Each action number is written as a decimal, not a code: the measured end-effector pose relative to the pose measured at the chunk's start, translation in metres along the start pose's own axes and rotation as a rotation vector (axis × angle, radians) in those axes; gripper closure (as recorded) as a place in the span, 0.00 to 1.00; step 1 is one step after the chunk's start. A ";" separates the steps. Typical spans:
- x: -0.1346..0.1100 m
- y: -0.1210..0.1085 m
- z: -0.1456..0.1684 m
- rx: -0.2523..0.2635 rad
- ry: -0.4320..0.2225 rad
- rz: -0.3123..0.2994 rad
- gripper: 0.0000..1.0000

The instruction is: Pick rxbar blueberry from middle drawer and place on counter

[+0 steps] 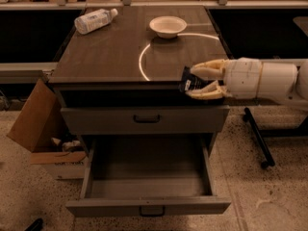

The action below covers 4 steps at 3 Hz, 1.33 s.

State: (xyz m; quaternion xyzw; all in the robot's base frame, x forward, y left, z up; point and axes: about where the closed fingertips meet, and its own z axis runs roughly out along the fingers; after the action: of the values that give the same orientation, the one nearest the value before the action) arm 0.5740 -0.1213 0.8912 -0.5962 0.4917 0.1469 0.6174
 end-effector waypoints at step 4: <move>0.034 -0.120 0.064 -0.009 0.190 0.084 1.00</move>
Offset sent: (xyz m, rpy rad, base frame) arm 0.1059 0.0007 0.0603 -0.0186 0.0409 -0.1217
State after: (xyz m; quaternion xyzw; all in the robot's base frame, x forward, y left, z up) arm 0.7095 -0.1079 0.9229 -0.5892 0.5719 0.1178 0.5585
